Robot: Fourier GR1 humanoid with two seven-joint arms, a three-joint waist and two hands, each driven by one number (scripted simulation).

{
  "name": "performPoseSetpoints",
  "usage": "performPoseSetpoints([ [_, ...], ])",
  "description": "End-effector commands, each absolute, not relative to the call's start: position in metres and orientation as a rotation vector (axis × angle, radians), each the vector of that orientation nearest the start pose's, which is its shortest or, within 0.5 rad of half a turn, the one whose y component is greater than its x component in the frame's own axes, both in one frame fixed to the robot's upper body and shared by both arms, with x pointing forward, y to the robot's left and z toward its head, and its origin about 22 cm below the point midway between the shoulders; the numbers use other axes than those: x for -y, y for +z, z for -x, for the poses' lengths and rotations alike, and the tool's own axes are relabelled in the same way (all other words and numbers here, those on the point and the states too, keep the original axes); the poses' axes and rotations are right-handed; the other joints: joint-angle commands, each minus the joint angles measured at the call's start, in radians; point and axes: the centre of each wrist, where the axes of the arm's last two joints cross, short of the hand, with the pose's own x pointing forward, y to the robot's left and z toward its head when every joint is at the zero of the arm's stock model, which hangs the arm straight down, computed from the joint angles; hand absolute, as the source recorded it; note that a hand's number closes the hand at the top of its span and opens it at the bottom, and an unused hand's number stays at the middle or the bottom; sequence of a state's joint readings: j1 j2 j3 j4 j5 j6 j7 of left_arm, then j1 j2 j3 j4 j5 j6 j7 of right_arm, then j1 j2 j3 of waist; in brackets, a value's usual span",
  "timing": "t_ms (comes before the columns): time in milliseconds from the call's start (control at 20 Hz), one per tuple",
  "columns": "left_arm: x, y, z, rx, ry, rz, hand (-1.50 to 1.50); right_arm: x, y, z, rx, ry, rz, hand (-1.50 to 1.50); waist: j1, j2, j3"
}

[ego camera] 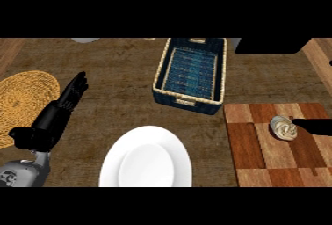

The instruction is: Pick the cupcake from the cutting board and place it in the basket

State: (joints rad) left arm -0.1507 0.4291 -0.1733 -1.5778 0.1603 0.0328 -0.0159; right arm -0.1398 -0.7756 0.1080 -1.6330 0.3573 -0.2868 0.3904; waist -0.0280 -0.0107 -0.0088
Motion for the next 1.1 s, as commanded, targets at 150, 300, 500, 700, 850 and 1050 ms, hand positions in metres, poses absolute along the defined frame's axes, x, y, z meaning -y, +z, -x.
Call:
performPoseSetpoints([
  [150,-0.274,0.060,-0.274,1.676,-0.364,-0.057,0.00,0.333,0.195,-0.256,1.012,0.798,0.995,-1.50,0.007,0.002,0.003],
  [300,-0.286,0.048,-0.269,1.662,-0.348,-0.080,0.00,0.327,0.218,-0.238,0.963,0.835,0.893,-1.50,-0.006,0.001,0.005],
  [500,-0.264,0.059,-0.271,1.677,-0.365,-0.079,0.00,0.323,0.254,-0.218,0.945,0.809,0.879,-1.50,0.005,0.004,0.008],
  [700,-0.273,0.054,-0.274,1.678,-0.355,-0.070,0.00,0.319,0.254,-0.192,0.942,0.748,0.879,-1.50,0.008,0.006,0.008],
  [850,-0.272,0.063,-0.275,1.697,-0.373,-0.068,0.00,0.344,0.251,-0.189,0.953,0.754,0.891,-1.50,0.013,0.007,0.009],
  [1050,-0.261,0.056,-0.265,1.695,-0.376,-0.056,0.00,0.346,0.229,-0.197,0.989,0.689,0.883,-1.50,0.027,0.010,0.009],
])
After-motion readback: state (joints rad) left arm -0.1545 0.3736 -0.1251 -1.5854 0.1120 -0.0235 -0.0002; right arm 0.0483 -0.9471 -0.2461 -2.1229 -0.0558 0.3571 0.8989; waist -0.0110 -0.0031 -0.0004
